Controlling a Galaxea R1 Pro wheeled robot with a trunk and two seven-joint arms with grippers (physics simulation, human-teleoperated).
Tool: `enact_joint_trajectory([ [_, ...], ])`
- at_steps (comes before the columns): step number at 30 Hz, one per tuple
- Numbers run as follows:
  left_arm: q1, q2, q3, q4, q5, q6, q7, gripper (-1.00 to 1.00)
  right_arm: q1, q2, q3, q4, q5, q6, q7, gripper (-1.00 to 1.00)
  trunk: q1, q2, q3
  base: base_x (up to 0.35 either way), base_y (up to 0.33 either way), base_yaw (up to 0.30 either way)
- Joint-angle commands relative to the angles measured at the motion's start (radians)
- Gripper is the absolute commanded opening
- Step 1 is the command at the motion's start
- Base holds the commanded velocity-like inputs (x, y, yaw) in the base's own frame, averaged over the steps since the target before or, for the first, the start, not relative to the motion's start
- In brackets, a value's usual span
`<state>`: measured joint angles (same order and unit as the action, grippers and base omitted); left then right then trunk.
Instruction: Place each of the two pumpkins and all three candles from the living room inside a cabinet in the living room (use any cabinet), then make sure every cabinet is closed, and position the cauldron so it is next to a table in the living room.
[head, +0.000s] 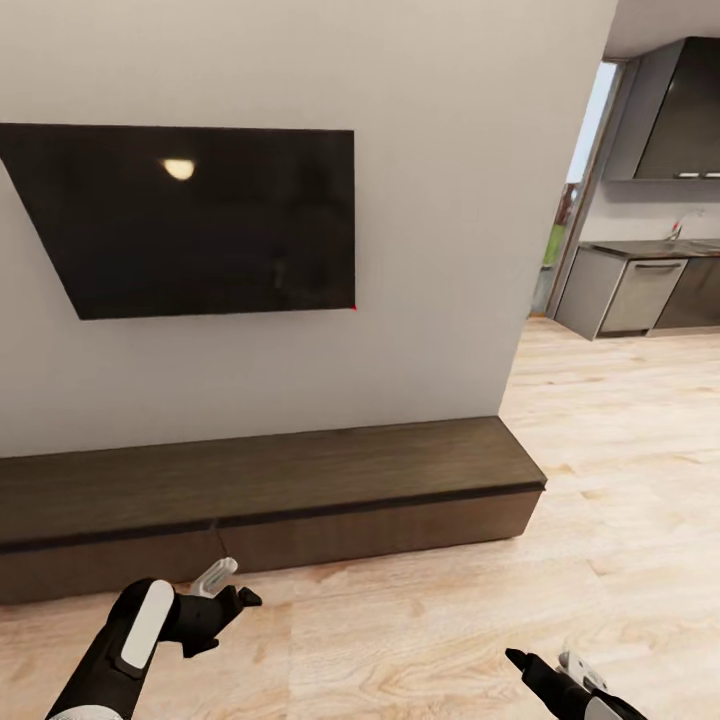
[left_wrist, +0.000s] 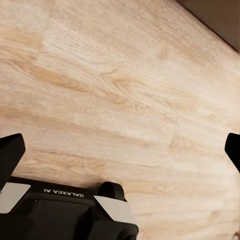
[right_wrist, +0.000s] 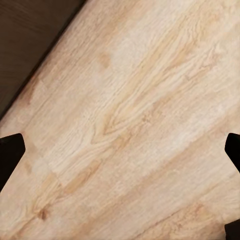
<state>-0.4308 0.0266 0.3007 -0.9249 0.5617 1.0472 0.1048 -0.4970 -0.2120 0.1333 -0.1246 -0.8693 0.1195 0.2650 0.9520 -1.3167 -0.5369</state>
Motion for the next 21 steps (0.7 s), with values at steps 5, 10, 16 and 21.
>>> enact_joint_trajectory([
  [5,-0.004,0.000,0.001,-0.001,0.020,0.000,0.000,1.00,0.000,-0.001,-0.006,0.000,-0.002,0.002,-0.002,1.00,0.019,-0.035,-0.016,0.000,0.000,0.000],
  [10,-0.005,0.000,-0.003,-0.001,0.060,0.000,0.000,1.00,0.000,-0.001,-0.009,0.000,-0.003,0.001,-0.003,1.00,0.038,-0.070,-0.031,0.000,0.000,0.000],
  [16,-0.005,-0.002,-0.004,0.002,0.074,0.000,0.000,1.00,0.000,0.005,-0.012,0.000,-0.004,-0.022,-0.010,1.00,0.061,-0.112,-0.050,0.000,0.000,0.000],
  [21,-0.005,-0.006,-0.004,0.004,0.076,0.000,-0.001,1.00,0.000,0.017,-0.100,-0.010,-0.059,-0.063,-0.005,1.00,0.081,-0.147,-0.066,0.000,0.000,0.000],
])
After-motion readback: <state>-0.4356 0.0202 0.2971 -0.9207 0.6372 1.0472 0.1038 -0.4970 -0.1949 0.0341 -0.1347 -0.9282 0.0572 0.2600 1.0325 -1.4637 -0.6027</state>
